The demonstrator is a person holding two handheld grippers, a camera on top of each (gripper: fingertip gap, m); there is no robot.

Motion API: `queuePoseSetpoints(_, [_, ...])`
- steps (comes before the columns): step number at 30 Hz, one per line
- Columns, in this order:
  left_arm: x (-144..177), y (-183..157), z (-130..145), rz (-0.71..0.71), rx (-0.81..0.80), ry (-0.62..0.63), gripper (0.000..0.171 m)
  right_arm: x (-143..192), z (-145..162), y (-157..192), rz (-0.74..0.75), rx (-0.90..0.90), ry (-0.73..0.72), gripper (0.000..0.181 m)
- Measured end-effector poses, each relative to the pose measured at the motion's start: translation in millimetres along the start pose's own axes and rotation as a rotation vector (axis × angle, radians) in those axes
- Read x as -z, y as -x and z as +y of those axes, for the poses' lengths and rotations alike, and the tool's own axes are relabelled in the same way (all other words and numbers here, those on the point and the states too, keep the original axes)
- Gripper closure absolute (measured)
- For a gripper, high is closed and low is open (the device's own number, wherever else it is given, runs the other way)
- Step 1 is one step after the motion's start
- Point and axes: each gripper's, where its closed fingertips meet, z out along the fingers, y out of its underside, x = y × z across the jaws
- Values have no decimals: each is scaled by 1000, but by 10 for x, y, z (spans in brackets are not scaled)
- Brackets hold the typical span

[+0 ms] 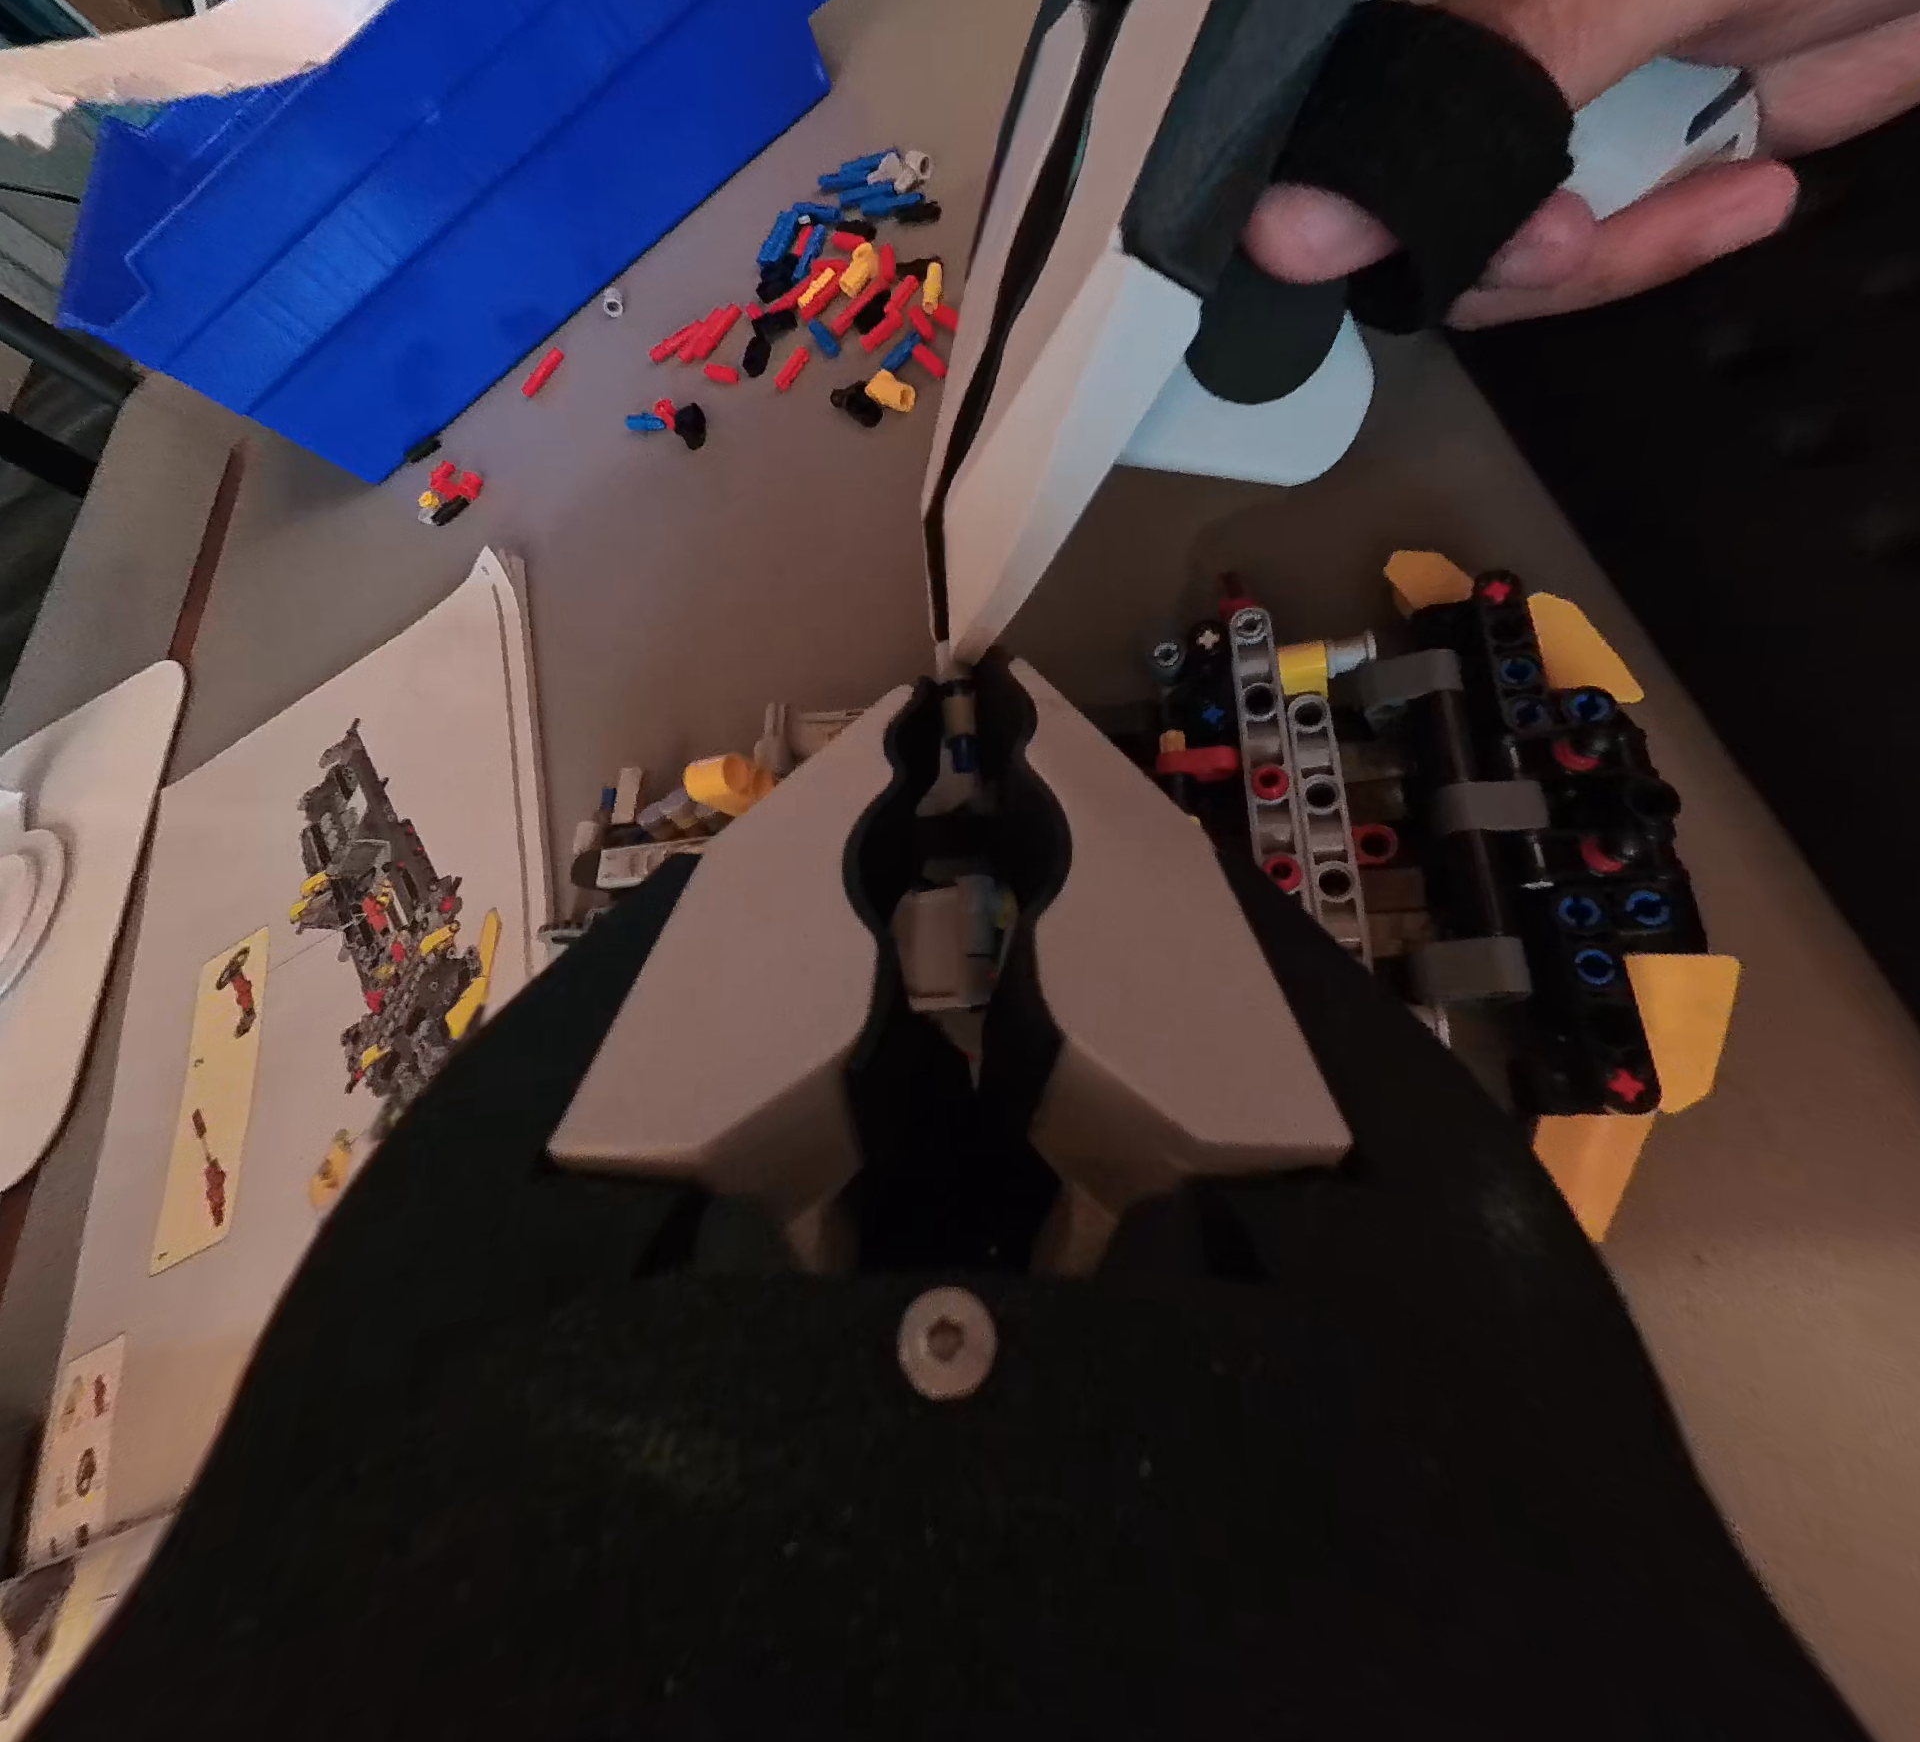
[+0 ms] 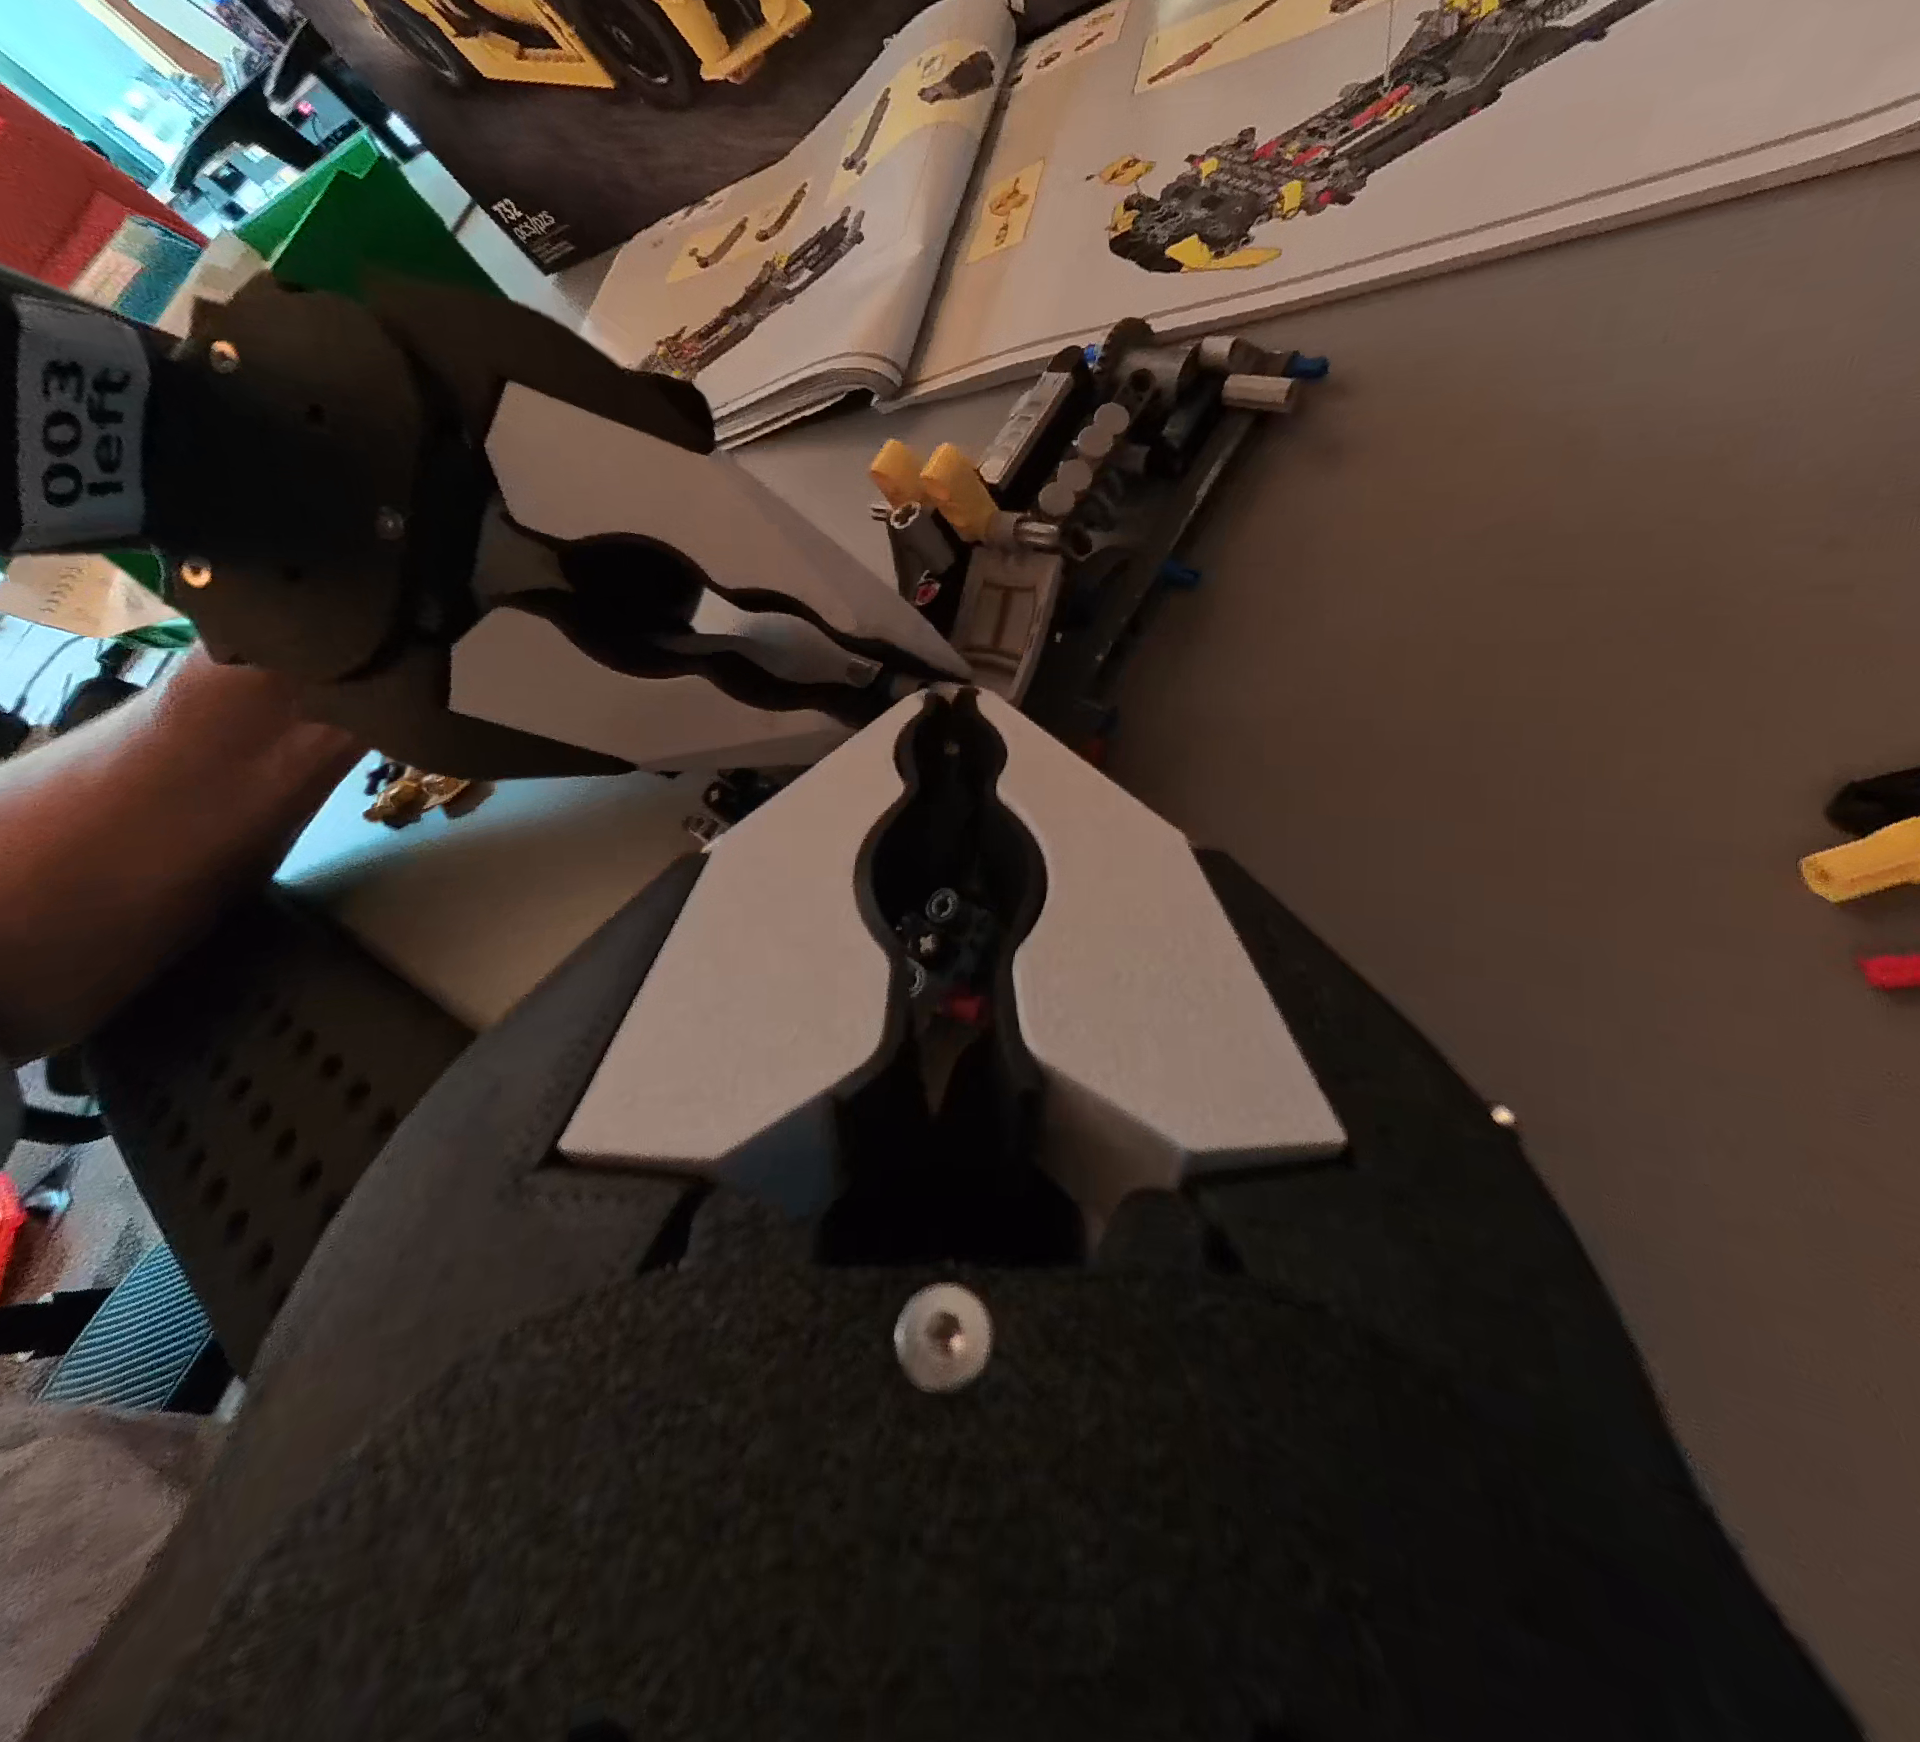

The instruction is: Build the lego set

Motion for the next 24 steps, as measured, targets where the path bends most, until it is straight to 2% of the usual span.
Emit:
queuePoseSetpoints(5, [-30, 18, -21, -81, -113, 41, 168, 13, 4, -27, -15, -2, 69, 168])
queuePoseSetpoints(12, [-60, 24, -35, -99, -103, 42, 167, -36, 30, -49, -9, -101, 136, 149])
queuePoseSetpoints(16, [-88, 24, -49, -115, -94, 30, 167, -31, 37, -43, 9, -107, 153, 168])
queuePoseSetpoints(18, [-77, 27, -67, -106, -79, 14, 165, -18, 20, -25, -4, -98, 149, 169])
queuePoseSetpoints(21, [-34, 82, 32, -101, -42, 30, 151, -11, 31, -44, -14, -90, 162, 169])
queuePoseSetpoints(24, [22, 60, 93, -52, 1, 7, 152, 11, 39, -36, -41, -100, 163, 170])
